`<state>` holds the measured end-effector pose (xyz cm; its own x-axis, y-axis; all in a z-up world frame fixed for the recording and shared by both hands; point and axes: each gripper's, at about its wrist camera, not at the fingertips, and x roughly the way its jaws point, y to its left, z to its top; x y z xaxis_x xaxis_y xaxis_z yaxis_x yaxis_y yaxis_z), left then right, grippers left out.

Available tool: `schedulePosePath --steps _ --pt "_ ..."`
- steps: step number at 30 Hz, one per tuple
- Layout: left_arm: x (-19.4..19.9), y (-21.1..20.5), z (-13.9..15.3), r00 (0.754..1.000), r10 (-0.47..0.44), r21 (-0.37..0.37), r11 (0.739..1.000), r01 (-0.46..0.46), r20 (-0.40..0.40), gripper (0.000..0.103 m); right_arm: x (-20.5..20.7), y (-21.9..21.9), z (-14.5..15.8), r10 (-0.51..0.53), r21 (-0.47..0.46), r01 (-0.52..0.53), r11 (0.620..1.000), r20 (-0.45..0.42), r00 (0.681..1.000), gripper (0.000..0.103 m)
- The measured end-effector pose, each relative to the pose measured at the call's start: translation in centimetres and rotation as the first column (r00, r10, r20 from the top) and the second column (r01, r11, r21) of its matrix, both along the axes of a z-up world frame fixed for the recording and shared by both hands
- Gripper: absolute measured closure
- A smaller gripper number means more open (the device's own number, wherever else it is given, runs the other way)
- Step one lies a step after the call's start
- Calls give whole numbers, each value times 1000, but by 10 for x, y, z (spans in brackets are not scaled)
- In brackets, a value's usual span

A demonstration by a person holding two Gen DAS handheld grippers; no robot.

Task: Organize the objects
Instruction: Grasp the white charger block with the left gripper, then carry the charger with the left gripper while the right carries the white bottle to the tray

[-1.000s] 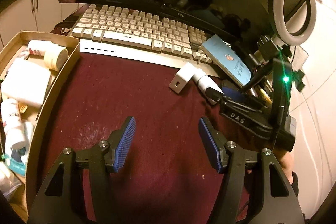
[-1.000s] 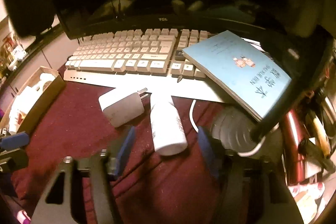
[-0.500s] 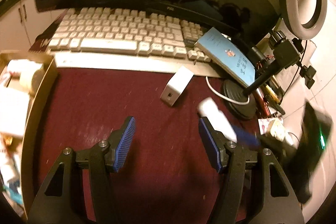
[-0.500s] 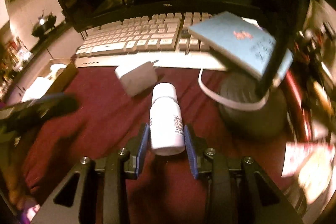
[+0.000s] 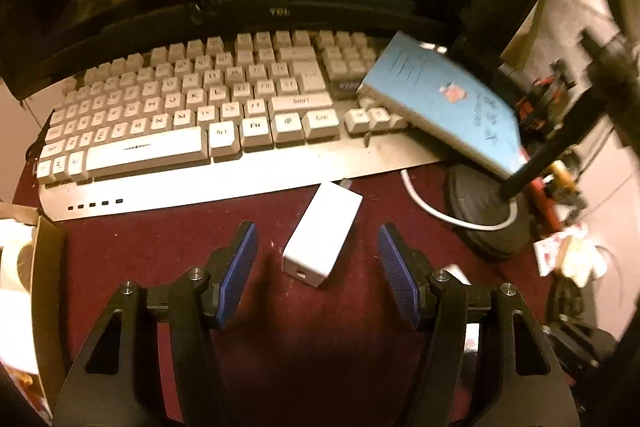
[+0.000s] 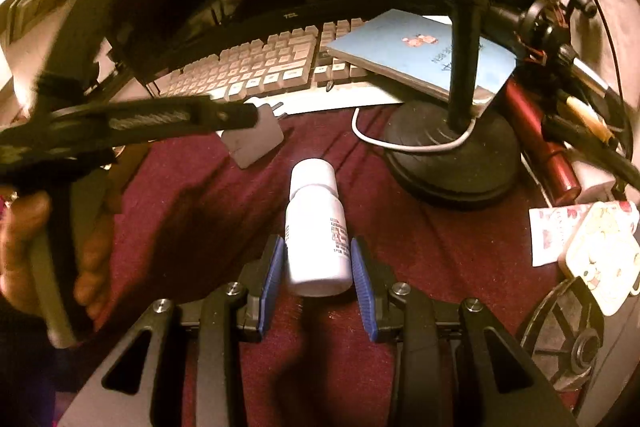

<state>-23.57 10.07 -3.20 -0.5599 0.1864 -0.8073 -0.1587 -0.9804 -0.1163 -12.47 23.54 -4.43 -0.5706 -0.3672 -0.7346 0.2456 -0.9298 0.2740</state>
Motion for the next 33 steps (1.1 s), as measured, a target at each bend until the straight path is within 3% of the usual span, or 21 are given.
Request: schedulePosePath --steps 2,5,8,14,21,24,33 --pt "-4 2 -6 1000 -6 15 1000 6 11 69 1 0 0 1 0 -1 1000 0 1000 69" --pt "-1 7 -10 1000 -26 -10 1000 26 10 81 1 -1 0 1 1 -1 1000 -1 1000 69" --pt "12 6 -9 1000 -16 -33 999 16 1 81 0 -1 -1 2 -7 -2 1000 2 1000 69" --pt "78 -27 -3 998 35 128 991 -41 50 81 6 1 -2 17 -58 -15 998 35 999 69" --pt "171 -74 4 986 163 246 954 -168 43 81 30 -15 3 67 -58 -65 996 38 997 69" --pt "200 -93 5 976 217 260 941 -218 36 81 37 -29 6 103 -87 -99 991 37 994 69" --pt "231 -136 7 959 279 325 905 -276 37 81 49 -87 11 177 47 -177 983 14 984 69"
